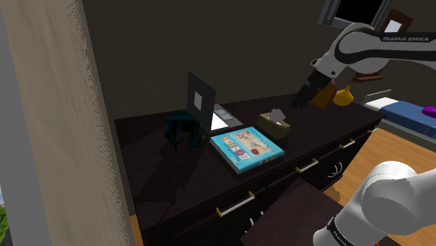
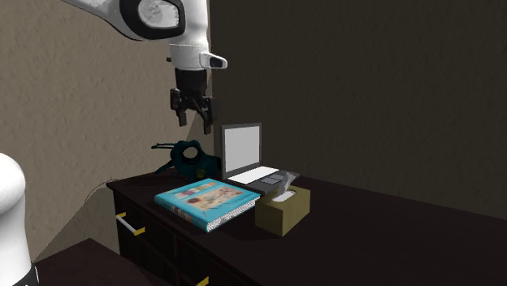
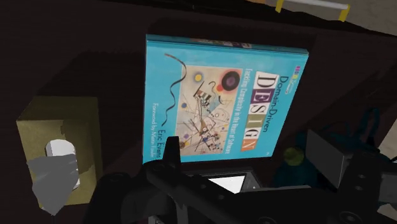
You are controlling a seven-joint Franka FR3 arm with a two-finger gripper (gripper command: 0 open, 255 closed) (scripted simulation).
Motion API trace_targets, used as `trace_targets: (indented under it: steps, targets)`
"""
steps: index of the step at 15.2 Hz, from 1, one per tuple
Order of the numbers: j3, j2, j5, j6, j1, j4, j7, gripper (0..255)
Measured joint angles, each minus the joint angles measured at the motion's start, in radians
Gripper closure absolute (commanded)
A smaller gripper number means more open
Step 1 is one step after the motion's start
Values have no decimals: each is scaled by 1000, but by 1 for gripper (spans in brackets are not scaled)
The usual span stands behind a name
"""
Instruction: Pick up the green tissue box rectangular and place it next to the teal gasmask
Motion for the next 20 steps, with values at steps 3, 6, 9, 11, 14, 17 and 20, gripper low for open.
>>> trace_targets:
  steps: [3, 6, 9, 11, 14, 17, 20]
  targets:
    - [-99, 66, 35, 71, 23, 12, -98, 0]
    - [-217, 161, 98, 137, 69, 48, -215, 0]
    - [-342, 258, 189, 184, 128, 85, -347, 0]
    - [-437, 343, 277, 189, 185, 138, -446, 0]
    - [-588, 502, 464, 172, 274, 208, -622, 0]
    - [-699, 782, 756, 40, 276, 328, -851, 0]
    - [-642, 990, 964, -88, 128, 440, -991, 0]
